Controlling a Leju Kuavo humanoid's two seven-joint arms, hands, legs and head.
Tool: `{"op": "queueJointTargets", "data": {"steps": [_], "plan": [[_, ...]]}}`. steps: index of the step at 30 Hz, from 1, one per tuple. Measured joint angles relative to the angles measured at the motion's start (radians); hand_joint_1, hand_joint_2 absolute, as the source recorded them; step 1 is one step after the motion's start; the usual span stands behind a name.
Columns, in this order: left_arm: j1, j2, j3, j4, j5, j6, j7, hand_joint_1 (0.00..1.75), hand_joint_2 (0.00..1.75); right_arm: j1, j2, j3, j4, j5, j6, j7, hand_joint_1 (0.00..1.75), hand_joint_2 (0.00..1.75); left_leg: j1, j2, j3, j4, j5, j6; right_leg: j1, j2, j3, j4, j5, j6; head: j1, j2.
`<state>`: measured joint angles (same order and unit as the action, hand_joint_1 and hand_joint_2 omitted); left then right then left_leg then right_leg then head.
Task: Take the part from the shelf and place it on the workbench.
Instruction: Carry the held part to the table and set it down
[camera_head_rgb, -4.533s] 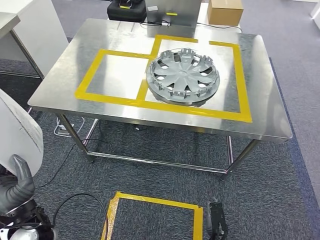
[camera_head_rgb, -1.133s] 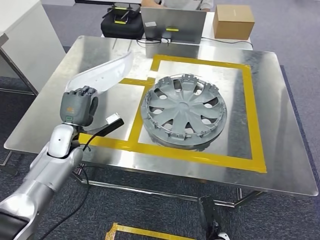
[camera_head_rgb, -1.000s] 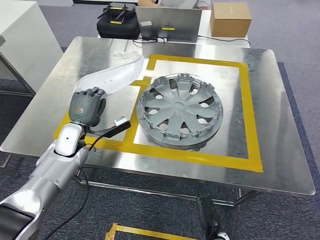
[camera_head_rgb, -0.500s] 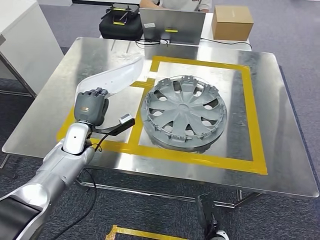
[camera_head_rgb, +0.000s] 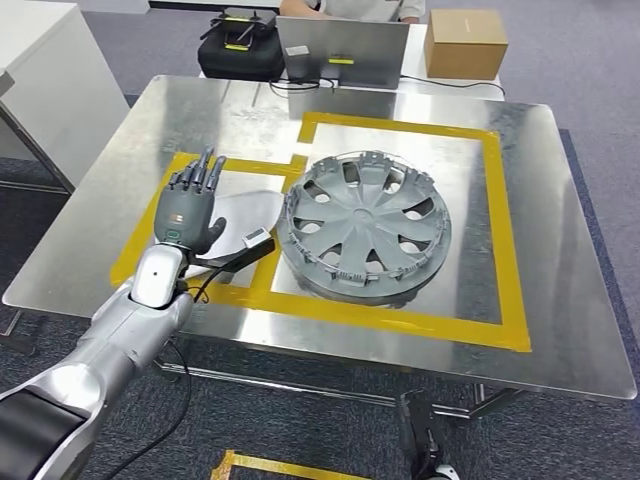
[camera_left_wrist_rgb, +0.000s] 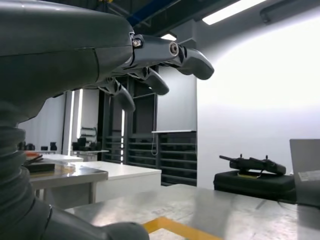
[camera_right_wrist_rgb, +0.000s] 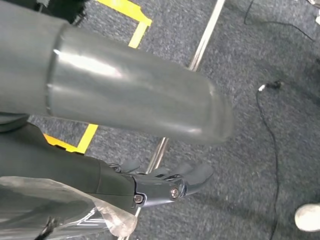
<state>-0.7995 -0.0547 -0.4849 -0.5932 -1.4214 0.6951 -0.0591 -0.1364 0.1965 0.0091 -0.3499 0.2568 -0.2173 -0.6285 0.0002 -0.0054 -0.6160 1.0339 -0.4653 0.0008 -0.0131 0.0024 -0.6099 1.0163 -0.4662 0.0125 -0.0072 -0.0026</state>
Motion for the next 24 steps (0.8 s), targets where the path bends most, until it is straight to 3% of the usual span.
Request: {"op": "queueJointTargets", "data": {"steps": [1,4,5,6,7,9,10,12,15,17,19,20,21,22,24], "plan": [[-0.002,0.000,0.000,0.000,-0.001,0.001,0.001,0.00,0.00,-0.001,0.000,0.000,0.000,0.000,0.001,0.000,0.00,0.00,0.001,0.000,-0.012,0.030,-0.019,-0.005,-0.002,-0.001,0.002,-0.002,0.001,-0.006,-0.002,0.000],[-0.004,0.002,0.000,0.002,-0.002,0.001,0.004,0.00,0.00,-0.003,0.000,-0.001,0.001,0.000,0.002,0.001,0.00,0.00,0.005,0.001,-0.095,0.208,-0.099,-0.017,-0.004,-0.003,0.004,-0.003,0.000,-0.015,-0.007,0.000],[-0.003,0.002,0.000,0.003,-0.001,0.001,0.004,0.00,0.00,-0.003,0.000,-0.001,0.001,0.000,0.002,0.002,0.00,0.00,0.006,0.001,-0.116,0.252,-0.108,-0.018,-0.004,-0.003,0.005,-0.003,-0.001,-0.015,-0.007,0.000],[-0.003,0.002,0.000,0.004,0.002,0.001,0.004,0.00,0.00,-0.003,0.000,-0.001,0.001,0.000,0.002,0.004,0.00,0.00,0.006,0.001,-0.122,0.261,-0.099,-0.018,-0.004,-0.002,0.005,-0.002,-0.001,-0.016,-0.007,0.000],[-0.003,0.002,0.000,0.004,0.008,0.002,0.003,0.00,0.00,-0.003,0.000,-0.001,0.002,-0.001,0.002,0.006,0.00,0.00,0.007,0.001,-0.111,0.233,-0.073,-0.016,-0.004,-0.001,0.006,-0.002,-0.002,-0.015,-0.007,0.000],[-0.004,0.001,0.002,-0.002,0.030,0.002,-0.006,0.00,0.00,-0.003,0.000,-0.001,0.002,-0.006,0.002,0.008,0.00,0.00,0.006,0.001,-0.056,0.110,-0.003,-0.009,-0.003,0.001,0.010,-0.001,-0.004,-0.012,-0.006,0.000],[-0.004,0.000,0.004,-0.008,0.045,0.003,-0.015,0.00,0.00,-0.003,0.000,-0.001,0.002,-0.011,0.002,0.008,0.00,0.00,0.004,0.001,-0.030,0.053,0.018,-0.005,-0.002,0.002,0.010,0.000,-0.006,-0.009,-0.007,0.000],[0.000,-0.003,0.009,-0.029,0.086,0.003,-0.041,0.00,0.00,-0.003,0.000,-0.001,0.003,-0.022,0.002,0.007,0.00,0.00,0.000,0.001,-0.007,-0.002,0.023,0.001,0.001,0.001,0.006,0.000,-0.006,0.001,-0.006,0.000],[0.015,-0.007,0.021,-0.078,0.158,0.004,-0.078,0.00,0.00,-0.001,0.000,-0.001,0.003,-0.041,-0.001,0.003,0.00,0.00,0.003,0.001,-0.004,-0.017,0.025,0.014,0.001,-0.001,-0.002,0.005,-0.013,0.017,-0.005,0.000],[0.023,-0.009,0.026,-0.121,0.209,0.004,-0.102,0.00,0.00,-0.001,0.000,-0.001,0.003,-0.055,-0.006,-0.002,0.00,0.00,0.008,0.001,-0.002,-0.023,0.033,0.024,0.000,-0.001,-0.030,0.069,-0.059,0.026,-0.001,0.000],[0.047,-0.009,0.029,-0.176,0.280,0.004,-0.141,0.00,0.00,0.001,0.000,-0.001,0.003,-0.071,-0.012,-0.009,0.00,0.00,0.007,0.002,-0.003,-0.022,0.036,0.027,-0.001,-0.002,-0.084,0.200,-0.124,0.033,0.004,0.000],[0.068,-0.008,0.030,-0.213,0.323,0.004,-0.161,0.00,0.00,0.005,0.000,-0.001,0.003,-0.078,-0.016,-0.013,0.00,0.00,0.007,0.002,-0.004,-0.022,0.036,0.028,-0.001,-0.002,-0.107,0.255,-0.142,0.035,0.004,0.000],[0.092,-0.007,0.031,-0.255,0.361,0.002,-0.177,0.00,0.00,0.009,0.000,-0.002,0.003,-0.085,-0.020,-0.016,0.00,0.00,0.007,0.002,-0.004,-0.021,0.036,0.028,-0.001,-0.002,-0.114,0.276,-0.142,0.037,0.004,0.000],[0.118,-0.005,0.031,-0.300,0.395,0.000,-0.188,0.00,0.00,0.013,0.000,-0.002,0.003,-0.090,-0.024,-0.019,0.00,0.00,0.007,0.003,-0.004,-0.020,0.037,0.027,-0.002,-0.002,-0.102,0.257,-0.124,0.038,0.004,0.000],[0.162,-0.002,0.031,-0.387,0.452,-0.003,-0.206,0.00,0.00,0.017,0.000,-0.004,0.003,-0.098,-0.033,-0.025,0.00,0.00,0.008,0.002,-0.006,-0.015,0.036,0.025,-0.004,-0.002,-0.034,0.131,-0.064,0.038,0.004,0.000]]}}
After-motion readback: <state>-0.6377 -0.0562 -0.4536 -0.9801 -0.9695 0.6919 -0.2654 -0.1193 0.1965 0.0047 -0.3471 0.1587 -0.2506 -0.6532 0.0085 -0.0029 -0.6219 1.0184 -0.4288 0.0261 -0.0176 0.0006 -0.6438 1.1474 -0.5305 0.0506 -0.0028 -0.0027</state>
